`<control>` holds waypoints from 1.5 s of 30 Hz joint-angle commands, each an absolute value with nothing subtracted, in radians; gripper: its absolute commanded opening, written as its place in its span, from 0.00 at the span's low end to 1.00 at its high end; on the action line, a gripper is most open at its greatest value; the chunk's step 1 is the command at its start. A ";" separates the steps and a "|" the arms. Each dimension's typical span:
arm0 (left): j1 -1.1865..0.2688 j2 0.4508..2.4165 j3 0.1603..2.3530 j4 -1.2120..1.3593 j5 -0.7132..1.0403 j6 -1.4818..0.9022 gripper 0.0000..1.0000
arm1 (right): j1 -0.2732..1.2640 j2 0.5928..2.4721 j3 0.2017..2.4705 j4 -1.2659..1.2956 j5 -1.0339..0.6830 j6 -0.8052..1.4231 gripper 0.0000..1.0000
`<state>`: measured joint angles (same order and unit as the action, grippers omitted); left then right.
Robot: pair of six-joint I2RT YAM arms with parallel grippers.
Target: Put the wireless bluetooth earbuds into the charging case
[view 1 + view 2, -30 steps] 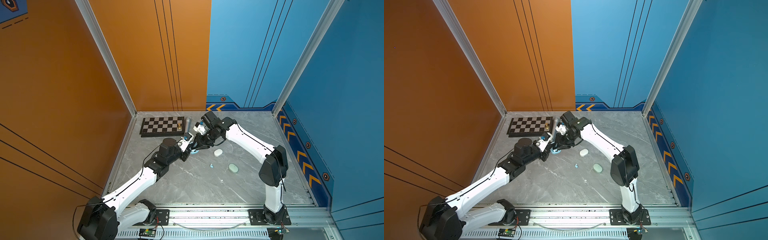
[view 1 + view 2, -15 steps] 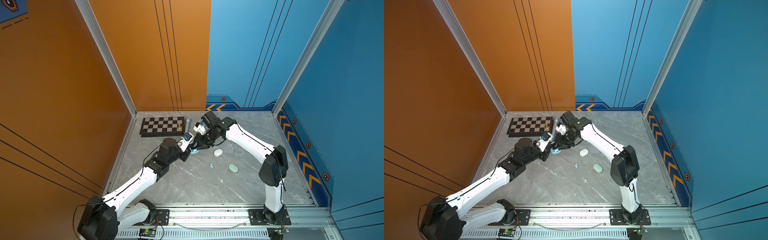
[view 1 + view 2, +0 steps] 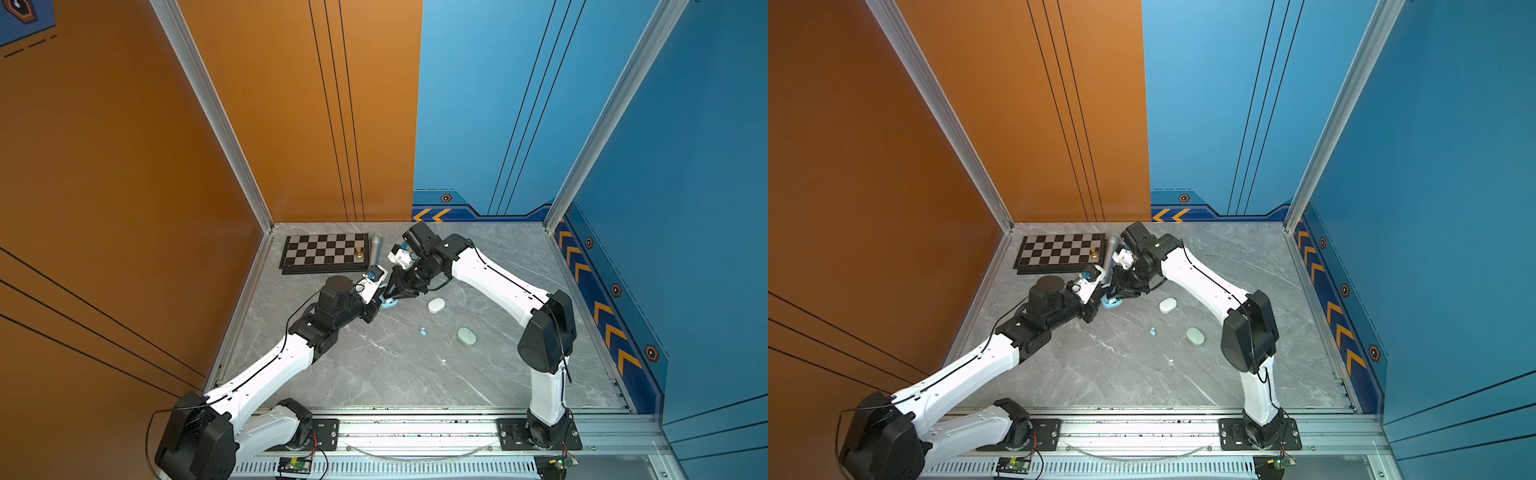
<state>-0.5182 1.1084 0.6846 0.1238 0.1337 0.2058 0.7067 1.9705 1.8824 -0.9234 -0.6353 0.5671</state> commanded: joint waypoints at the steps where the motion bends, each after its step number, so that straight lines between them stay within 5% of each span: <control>1: -0.522 1.103 0.692 0.156 0.146 0.212 0.00 | 0.709 1.942 1.884 -0.917 -0.646 0.587 0.23; 22: -0.527 1.083 0.681 0.155 0.143 0.207 0.00 | 0.715 1.962 1.897 -0.882 -0.615 0.623 0.20; 31: -0.526 1.086 0.681 0.156 0.143 0.207 0.00 | 0.718 1.964 1.907 -0.858 -0.637 0.635 0.31; 45: -0.526 1.089 0.675 0.156 0.142 0.206 0.00 | 0.716 1.938 1.904 -0.851 -0.642 0.641 0.33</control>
